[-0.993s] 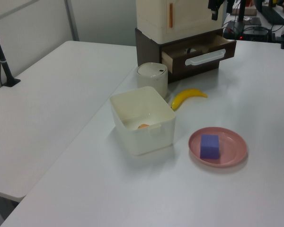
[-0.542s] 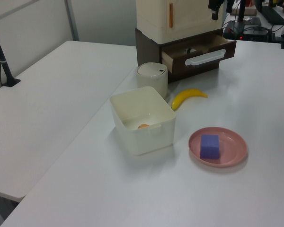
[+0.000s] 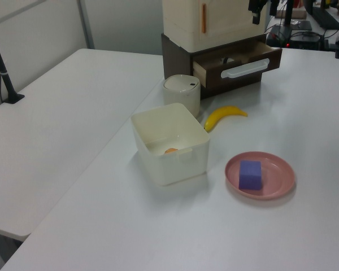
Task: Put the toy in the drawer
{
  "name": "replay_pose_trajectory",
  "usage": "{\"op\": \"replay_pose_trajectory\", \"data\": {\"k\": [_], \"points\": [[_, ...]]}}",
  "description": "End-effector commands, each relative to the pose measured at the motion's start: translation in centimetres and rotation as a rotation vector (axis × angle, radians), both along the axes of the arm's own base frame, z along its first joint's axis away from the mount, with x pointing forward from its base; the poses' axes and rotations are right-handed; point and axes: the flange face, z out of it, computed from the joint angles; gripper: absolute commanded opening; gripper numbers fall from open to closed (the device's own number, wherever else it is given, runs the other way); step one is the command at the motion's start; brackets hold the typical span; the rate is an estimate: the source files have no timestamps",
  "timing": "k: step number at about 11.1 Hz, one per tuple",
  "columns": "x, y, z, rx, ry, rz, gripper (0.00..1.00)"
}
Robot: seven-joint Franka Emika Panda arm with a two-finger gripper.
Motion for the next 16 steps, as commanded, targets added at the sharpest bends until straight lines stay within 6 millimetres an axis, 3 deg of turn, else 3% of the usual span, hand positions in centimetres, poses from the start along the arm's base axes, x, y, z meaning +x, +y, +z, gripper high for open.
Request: {"op": "replay_pose_trajectory", "data": {"k": [1, 16], "points": [[-0.2, 0.6, 0.1, 0.027, 0.006, 0.023, 1.00], [-0.1, 1.5, -0.7, 0.022, 0.032, 0.127, 1.00]]}}
